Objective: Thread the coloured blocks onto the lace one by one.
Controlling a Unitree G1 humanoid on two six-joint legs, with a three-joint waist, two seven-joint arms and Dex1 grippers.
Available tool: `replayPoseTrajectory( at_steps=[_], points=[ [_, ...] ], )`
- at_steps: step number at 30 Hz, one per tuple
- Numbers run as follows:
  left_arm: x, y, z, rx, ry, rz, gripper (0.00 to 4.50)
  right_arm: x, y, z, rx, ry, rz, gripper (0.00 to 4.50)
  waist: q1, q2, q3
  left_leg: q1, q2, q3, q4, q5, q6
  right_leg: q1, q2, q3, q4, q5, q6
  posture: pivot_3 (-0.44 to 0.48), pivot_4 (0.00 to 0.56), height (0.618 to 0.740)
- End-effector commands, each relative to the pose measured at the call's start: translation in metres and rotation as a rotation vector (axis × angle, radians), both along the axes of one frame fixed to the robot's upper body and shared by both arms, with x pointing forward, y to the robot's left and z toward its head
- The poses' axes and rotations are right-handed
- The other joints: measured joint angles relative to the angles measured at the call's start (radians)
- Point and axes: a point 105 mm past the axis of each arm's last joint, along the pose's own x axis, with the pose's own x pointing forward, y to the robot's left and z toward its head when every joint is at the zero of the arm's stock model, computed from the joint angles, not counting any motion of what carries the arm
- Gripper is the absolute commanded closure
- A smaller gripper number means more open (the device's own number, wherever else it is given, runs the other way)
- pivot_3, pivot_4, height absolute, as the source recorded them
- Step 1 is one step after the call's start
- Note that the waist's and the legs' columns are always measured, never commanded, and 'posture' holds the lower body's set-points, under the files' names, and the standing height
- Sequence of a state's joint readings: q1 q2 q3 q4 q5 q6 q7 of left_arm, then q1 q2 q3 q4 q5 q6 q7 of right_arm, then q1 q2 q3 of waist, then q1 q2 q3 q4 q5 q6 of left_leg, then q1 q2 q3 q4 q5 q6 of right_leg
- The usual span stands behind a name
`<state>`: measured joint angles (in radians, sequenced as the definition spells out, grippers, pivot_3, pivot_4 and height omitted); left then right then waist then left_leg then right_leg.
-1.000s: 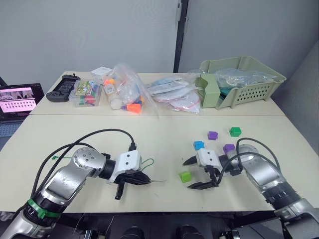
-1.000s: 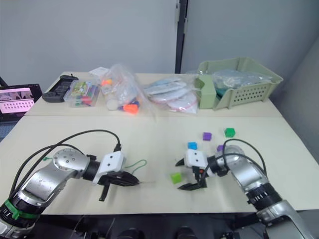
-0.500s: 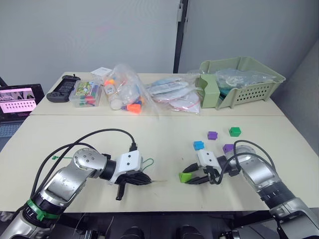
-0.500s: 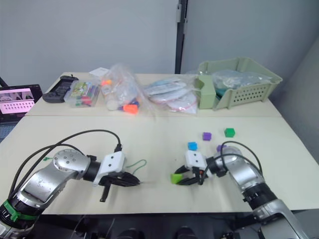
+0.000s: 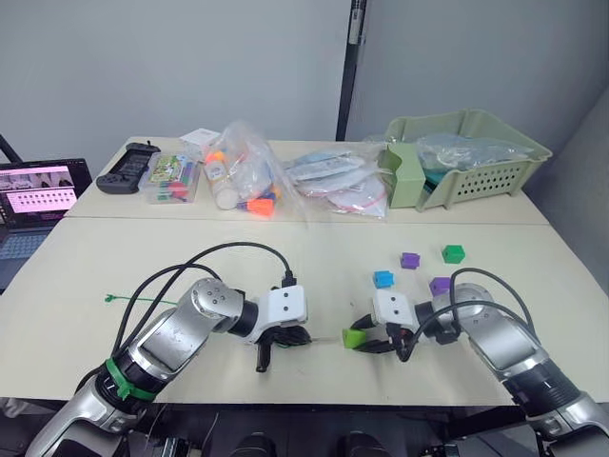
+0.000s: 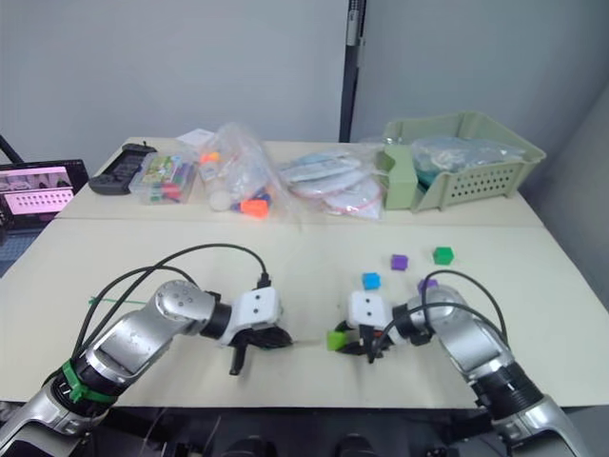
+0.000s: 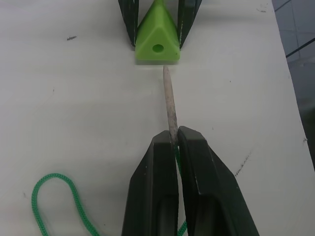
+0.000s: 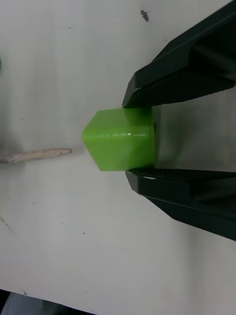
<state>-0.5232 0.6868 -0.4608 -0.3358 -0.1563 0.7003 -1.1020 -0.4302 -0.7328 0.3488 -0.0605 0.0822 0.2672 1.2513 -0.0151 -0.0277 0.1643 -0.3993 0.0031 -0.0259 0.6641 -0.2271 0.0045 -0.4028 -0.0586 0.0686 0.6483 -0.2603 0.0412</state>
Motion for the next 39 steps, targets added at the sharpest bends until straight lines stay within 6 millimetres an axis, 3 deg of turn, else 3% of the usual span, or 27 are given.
replayPoseTrajectory(
  at_steps=[1, 13, 30, 39],
  points=[
    [0.003, -0.004, 0.008, 0.004, -0.045, -0.009, 4.5, -0.006, -0.006, -0.015, -0.076, 0.033, -0.011, 3.19, 0.001, 0.0, 0.0, 0.0, 0.0, 0.0, 0.0, 0.0, 0.0, 0.0, 0.0, 0.0, 0.0, 0.0, 0.0, 0.0, 0.15, 0.74],
    [0.007, -0.011, 0.011, 0.004, -0.044, 0.002, 4.5, -0.007, 0.002, -0.011, -0.104, 0.025, -0.005, 3.19, 0.001, 0.0, 0.0, 0.0, 0.0, 0.0, 0.0, 0.0, 0.0, 0.0, 0.0, 0.0, 0.0, 0.0, 0.0, 0.0, 0.15, 0.74],
    [0.01, -0.036, 0.012, -0.005, -0.041, -0.065, 4.5, -0.011, 0.012, -0.008, -0.133, 0.043, -0.007, 3.19, 0.002, 0.0, 0.0, 0.0, -0.001, 0.0, 0.001, 0.0, 0.0, 0.001, 0.0, 0.0, 0.0, 0.0, 0.0, 0.0, 0.15, 0.74],
    [0.007, -0.027, 0.018, 0.02, -0.034, -0.051, 4.5, -0.012, 0.005, -0.014, -0.171, 0.057, -0.038, 3.19, 0.0, 0.0, 0.0, 0.0, 0.0, 0.0, 0.001, 0.0, 0.0, 0.0, 0.0, 0.0, 0.0, 0.0, 0.0, 0.0, 0.15, 0.74]
  ],
)
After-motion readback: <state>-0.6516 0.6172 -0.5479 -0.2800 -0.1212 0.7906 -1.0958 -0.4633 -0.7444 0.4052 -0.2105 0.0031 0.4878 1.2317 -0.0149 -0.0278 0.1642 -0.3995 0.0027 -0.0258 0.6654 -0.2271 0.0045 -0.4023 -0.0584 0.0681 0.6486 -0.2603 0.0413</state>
